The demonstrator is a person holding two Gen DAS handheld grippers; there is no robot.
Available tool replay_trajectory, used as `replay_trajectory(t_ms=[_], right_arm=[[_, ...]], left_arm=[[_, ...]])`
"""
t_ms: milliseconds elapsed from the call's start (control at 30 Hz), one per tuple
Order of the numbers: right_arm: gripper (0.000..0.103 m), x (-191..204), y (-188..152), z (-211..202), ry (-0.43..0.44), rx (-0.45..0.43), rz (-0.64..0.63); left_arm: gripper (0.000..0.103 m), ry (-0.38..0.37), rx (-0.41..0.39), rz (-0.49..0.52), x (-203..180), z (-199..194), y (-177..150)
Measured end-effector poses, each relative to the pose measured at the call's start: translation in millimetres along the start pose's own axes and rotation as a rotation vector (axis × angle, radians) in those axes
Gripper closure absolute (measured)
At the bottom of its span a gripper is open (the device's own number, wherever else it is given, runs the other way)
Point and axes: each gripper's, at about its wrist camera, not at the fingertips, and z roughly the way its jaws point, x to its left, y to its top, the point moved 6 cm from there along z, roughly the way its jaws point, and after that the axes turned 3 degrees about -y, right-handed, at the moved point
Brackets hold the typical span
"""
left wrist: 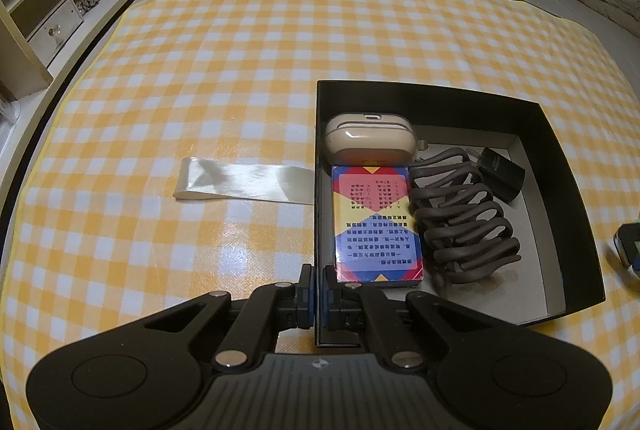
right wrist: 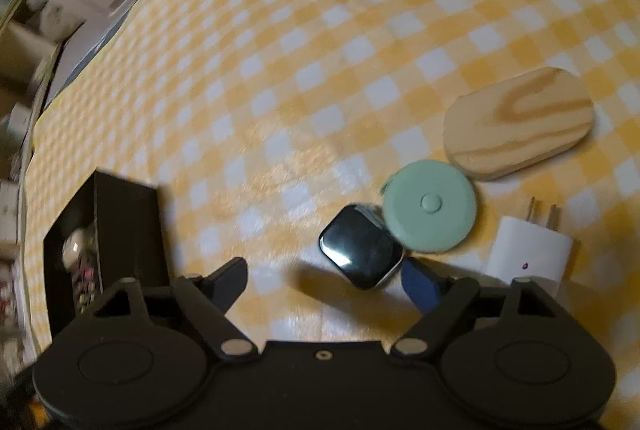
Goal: Organize rigid objects
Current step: 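Move the right gripper to the black smartwatch and grasp it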
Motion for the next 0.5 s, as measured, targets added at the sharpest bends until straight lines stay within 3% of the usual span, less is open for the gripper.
replay_trajectory(t_ms=[200,500], right_arm=[[0.025,6.3,10.8,3.1,-0.034,-0.031,0.011],[0.046,33.9,2.9,11.3,-0.169,-0.064,-0.293]], left_arm=[[0.100,-0.001,-0.001,0.002,0.7,-0.7,-0.3],[0.100,-0.010,0.000,0.010,-2.7,1.0,-0.5]])
